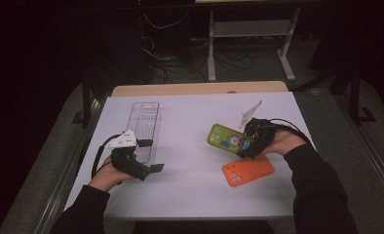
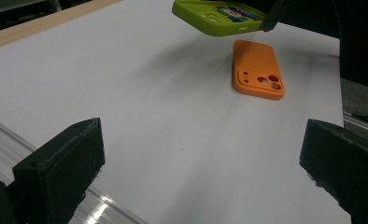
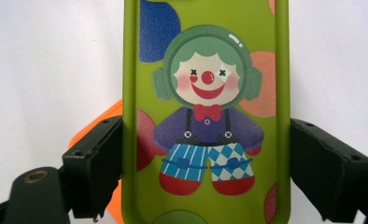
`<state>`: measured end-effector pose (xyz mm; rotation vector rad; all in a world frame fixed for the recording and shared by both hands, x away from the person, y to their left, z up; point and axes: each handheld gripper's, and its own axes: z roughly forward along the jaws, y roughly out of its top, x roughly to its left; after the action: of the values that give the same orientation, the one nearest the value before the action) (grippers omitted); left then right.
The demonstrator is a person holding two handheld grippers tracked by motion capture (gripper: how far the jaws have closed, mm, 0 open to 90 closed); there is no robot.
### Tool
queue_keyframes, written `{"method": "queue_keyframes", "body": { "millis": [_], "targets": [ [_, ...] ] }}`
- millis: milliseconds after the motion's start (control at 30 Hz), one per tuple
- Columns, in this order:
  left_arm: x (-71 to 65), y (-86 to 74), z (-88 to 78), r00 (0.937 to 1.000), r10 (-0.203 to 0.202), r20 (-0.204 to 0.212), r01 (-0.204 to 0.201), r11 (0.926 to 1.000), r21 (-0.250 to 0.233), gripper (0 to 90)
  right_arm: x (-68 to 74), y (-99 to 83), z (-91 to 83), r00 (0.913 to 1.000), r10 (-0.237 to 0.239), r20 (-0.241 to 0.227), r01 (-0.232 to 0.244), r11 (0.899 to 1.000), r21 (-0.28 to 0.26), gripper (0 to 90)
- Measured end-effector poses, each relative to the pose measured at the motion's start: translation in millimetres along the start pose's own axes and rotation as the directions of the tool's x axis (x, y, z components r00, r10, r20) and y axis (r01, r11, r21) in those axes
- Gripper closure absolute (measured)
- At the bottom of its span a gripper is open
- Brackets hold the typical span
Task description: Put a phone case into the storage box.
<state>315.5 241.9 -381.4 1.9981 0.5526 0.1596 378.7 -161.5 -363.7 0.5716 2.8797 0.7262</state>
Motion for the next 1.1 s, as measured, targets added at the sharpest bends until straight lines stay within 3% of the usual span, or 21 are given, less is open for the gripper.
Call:
{"method": "queue_keyframes", "body": {
  "millis": [267, 533, 767, 1033, 1100],
  "targets": [
    [-3.6, 12.6, 9.6, 0.9986, 0.032, 0.042, -0.033, 0.9994, 0.012, 0.0, 12.5, 1.3, 1.0, 0.9997, -0.024, -0.009, 0.024, 1.000, 0.019, 15.2],
    [-3.8, 23.2, 17.5, 0.9935, 0.081, 0.079, -0.086, 0.9950, 0.051, 0.0, 23.9, 11.2, 4.4, 0.9976, -0.061, -0.032, 0.062, 0.998, 0.027, 15.3],
    [-2.2, 34.4, 23.0, 0.9895, 0.102, 0.103, -0.108, 0.9927, 0.054, 0.0, 35.4, 20.4, 12.3, 0.9934, -0.101, -0.054, 0.104, 0.993, 0.048, 15.3],
    [-1.2, 45.4, 33.5, 0.9815, 0.128, 0.143, -0.140, 0.9871, 0.078, 0.0, 46.8, 29.4, 18.1, 0.9872, -0.141, -0.075, 0.146, 0.987, 0.062, 15.3],
    [-2.0, 48.1, 37.2, 0.9767, 0.148, 0.156, -0.164, 0.9818, 0.096, 0.0, 48.9, 31.0, 18.8, 0.9865, -0.145, -0.075, 0.150, 0.986, 0.066, 15.3]
  ]
}}
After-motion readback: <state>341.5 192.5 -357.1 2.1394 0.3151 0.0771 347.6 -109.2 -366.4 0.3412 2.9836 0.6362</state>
